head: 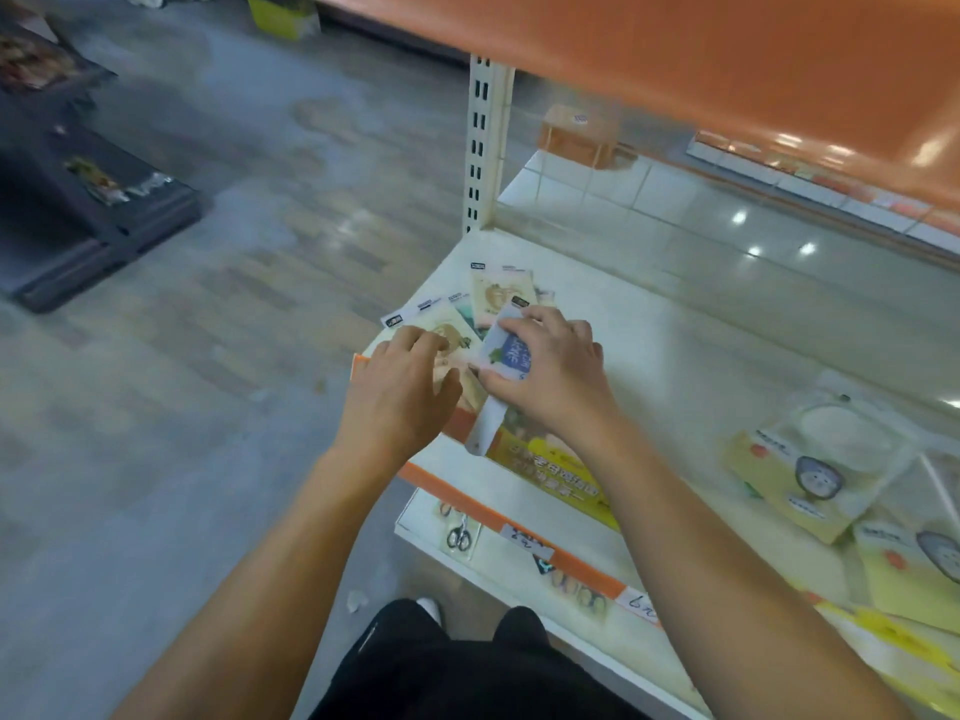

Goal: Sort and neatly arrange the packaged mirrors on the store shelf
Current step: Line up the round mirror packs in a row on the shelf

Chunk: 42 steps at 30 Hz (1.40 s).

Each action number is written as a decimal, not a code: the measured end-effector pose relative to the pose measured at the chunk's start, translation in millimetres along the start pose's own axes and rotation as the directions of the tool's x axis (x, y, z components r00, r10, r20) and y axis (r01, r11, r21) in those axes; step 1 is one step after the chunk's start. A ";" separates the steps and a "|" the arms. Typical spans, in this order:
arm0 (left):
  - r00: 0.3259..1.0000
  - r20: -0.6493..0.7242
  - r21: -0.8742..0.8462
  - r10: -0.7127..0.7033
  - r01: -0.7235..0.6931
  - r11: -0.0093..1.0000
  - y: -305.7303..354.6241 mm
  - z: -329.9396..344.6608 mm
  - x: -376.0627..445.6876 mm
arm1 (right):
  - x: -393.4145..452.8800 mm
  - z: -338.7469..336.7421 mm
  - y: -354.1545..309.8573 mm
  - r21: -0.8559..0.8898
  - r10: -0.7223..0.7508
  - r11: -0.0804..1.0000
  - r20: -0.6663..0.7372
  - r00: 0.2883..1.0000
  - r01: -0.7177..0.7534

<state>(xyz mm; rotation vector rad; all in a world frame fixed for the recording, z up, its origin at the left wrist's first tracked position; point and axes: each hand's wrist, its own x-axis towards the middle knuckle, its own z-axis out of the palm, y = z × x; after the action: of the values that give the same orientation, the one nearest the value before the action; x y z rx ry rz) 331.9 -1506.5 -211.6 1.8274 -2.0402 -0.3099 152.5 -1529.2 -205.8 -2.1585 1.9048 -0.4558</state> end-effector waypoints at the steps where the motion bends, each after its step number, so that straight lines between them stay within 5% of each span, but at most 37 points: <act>1: 1.000 0.014 0.008 0.001 -0.001 1.000 -8.0 -2.5 4.8 | 9.7 4.7 -6.7 -0.015 0.015 1.000 0.007 1.000 -0.015; 24: 0.995 0.039 -0.085 0.088 -0.084 0.993 -49.1 -9.9 43.7 | 56.6 36.9 -29.0 -0.029 0.096 0.995 0.065 0.993 -0.094; 33: 0.969 0.031 -0.133 0.245 -0.239 0.962 -12.3 -8.0 37.4 | -1.6 14.1 -17.7 0.187 0.200 0.969 -0.210 0.957 -0.162; 42: 0.878 0.125 -0.175 0.463 -0.439 0.881 61.1 29.7 25.2 | -70.4 -14.6 34.1 0.120 0.357 0.934 -0.334 0.872 -0.337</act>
<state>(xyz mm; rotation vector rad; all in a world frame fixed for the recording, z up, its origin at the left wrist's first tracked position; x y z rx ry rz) 262.2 -1526.2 -210.0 1.2225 -2.4118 -0.4661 108.0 -1463.4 -210.6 -1.7253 2.3723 -0.8560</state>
